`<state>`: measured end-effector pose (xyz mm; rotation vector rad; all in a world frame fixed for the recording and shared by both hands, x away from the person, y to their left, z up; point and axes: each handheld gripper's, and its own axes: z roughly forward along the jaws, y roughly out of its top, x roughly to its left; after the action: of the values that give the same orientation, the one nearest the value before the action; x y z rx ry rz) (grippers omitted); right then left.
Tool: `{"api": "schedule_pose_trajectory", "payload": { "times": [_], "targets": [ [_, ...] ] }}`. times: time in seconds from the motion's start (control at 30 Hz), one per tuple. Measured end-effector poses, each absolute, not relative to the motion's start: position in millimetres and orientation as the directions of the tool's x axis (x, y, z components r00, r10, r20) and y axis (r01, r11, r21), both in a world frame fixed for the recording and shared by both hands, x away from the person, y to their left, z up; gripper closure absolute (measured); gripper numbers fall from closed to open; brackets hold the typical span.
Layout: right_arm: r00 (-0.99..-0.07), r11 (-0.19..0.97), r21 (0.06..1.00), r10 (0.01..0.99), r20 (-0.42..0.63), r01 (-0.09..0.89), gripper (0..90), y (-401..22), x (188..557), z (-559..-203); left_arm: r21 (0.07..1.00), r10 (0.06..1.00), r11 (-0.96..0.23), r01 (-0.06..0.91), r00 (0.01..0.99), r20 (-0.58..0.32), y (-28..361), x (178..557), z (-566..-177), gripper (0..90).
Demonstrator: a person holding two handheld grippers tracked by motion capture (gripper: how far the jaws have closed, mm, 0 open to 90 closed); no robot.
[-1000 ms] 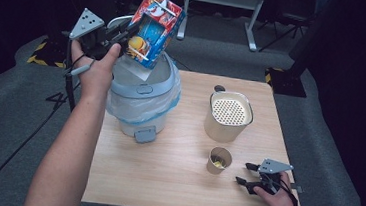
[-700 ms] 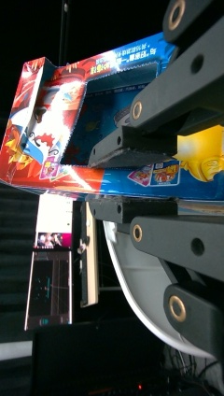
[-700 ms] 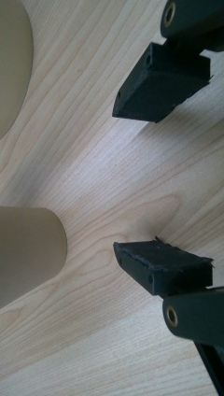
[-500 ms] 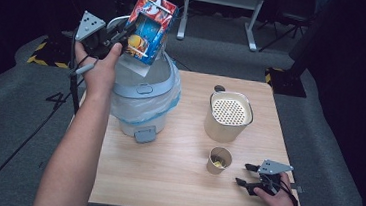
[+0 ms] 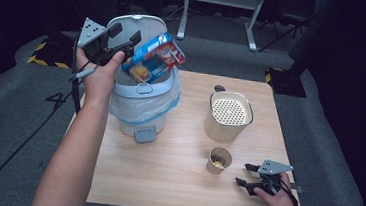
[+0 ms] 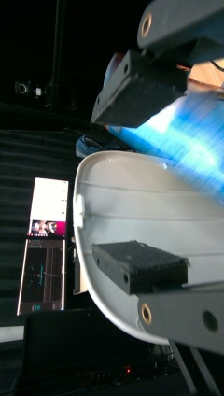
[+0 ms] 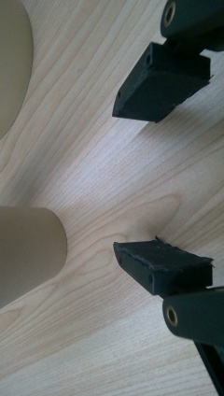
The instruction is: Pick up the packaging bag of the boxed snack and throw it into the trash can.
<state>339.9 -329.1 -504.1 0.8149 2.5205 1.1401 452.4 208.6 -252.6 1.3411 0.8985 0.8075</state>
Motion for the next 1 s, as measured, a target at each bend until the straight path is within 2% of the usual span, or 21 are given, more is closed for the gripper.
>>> {"api": "schedule_pose_trajectory", "payload": {
  "times": [0.4, 0.8, 1.0],
  "targets": [
    [-0.808, 0.534, 0.752, 0.589, -0.002, 0.387, 29.3, -329, 340, -504, 0.998, 0.863, -0.046, 0.032, 0.505, 0.024, 213, 430, -253, 29.5],
    [-0.810, 0.535, 0.750, 0.586, 0.001, 0.388, 28.7, -329, 340, -504, 0.990, 0.785, -0.118, 0.081, 0.618, 0.043, 226, 380, -268, 28.9],
    [-0.810, 0.538, 0.746, 0.586, 0.003, 0.392, 24.6, -327, 341, -504, 0.983, 0.764, -0.154, 0.101, 0.643, 0.054, 228, 354, -279, 27.8]
  ]
}}
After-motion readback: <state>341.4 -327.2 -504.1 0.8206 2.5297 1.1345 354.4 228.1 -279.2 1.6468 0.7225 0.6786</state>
